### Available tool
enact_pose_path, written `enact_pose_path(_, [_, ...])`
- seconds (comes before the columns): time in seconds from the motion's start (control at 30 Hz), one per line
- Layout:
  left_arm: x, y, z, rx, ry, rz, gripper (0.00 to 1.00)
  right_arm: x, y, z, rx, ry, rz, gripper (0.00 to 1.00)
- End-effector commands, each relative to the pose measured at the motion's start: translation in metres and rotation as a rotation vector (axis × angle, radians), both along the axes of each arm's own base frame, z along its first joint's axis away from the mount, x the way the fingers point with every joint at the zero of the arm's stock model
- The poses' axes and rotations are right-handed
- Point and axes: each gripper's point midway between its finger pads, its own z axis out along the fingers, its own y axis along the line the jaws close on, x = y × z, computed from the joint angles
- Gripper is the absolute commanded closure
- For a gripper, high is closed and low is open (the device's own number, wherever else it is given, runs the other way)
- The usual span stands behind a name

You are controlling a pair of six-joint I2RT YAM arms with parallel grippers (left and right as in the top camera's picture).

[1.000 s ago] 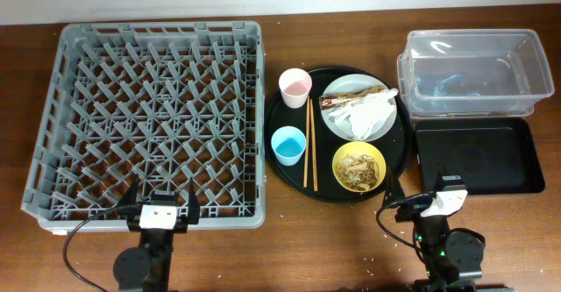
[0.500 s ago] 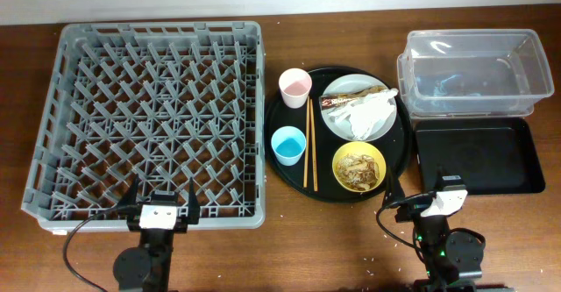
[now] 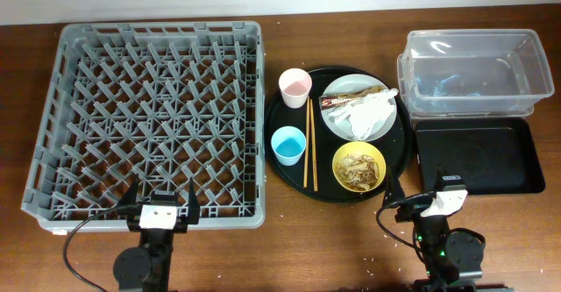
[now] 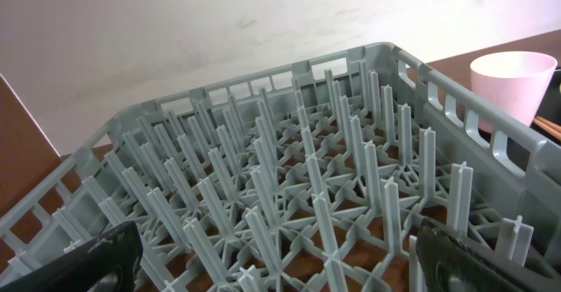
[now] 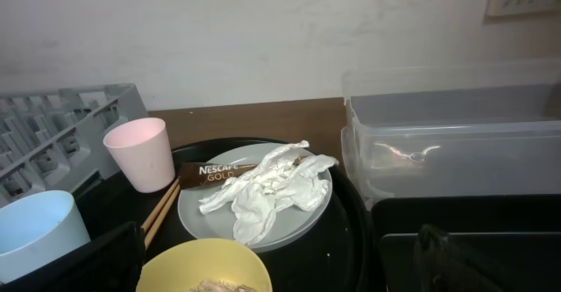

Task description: Sort waste into correct bins and load items into the dishwasher rack

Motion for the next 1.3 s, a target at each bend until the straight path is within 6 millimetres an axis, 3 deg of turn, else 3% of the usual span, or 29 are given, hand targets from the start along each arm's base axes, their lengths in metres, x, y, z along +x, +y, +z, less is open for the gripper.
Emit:
enact_pose_path(0.0, [0.000, 0.000, -0.002, 0.004, 0.000, -0.002, 0.01, 0.000, 0.003, -0.002, 0.000, 0.003, 0.013, 0.02])
enact_pose_path(0.23, [0.000, 0.000, -0.002, 0.004, 0.000, -0.002, 0.01, 0.000, 0.003, -0.001, 0.001, 0.000, 0.014, 0.01])
enact_pose_path(0.43, [0.000, 0.000, -0.002, 0.004, 0.000, -0.002, 0.01, -0.002, 0.015, 0.006, 0.005, -0.020, 0.085, 0.02])
enact_pose_path(0.57, [0.000, 0.000, -0.002, 0.004, 0.000, -0.002, 0.01, -0.005, 0.016, 0.026, 0.005, -0.057, 0.089, 0.02])
enact_pose_path(0.7, [0.000, 0.000, -0.002, 0.004, 0.000, -0.002, 0.01, -0.011, 0.016, 0.065, 0.004, -0.093, 0.090, 0.02])
enact_pose_path(0.93, [0.000, 0.000, -0.002, 0.004, 0.000, -0.002, 0.01, -0.008, 0.026, 0.116, 0.010, 0.014, 0.146, 0.02])
enact_pose_path(1.13, [0.000, 0.000, -0.002, 0.004, 0.000, -0.002, 0.01, 0.016, 0.028, 0.146, 0.018, 0.183, 0.156, 0.02])
enact_pose_path(1.27, [0.000, 0.000, -0.002, 0.004, 0.000, -0.002, 0.01, 0.044, 0.039, 0.151, 0.039, 0.338, 0.209, 0.02])
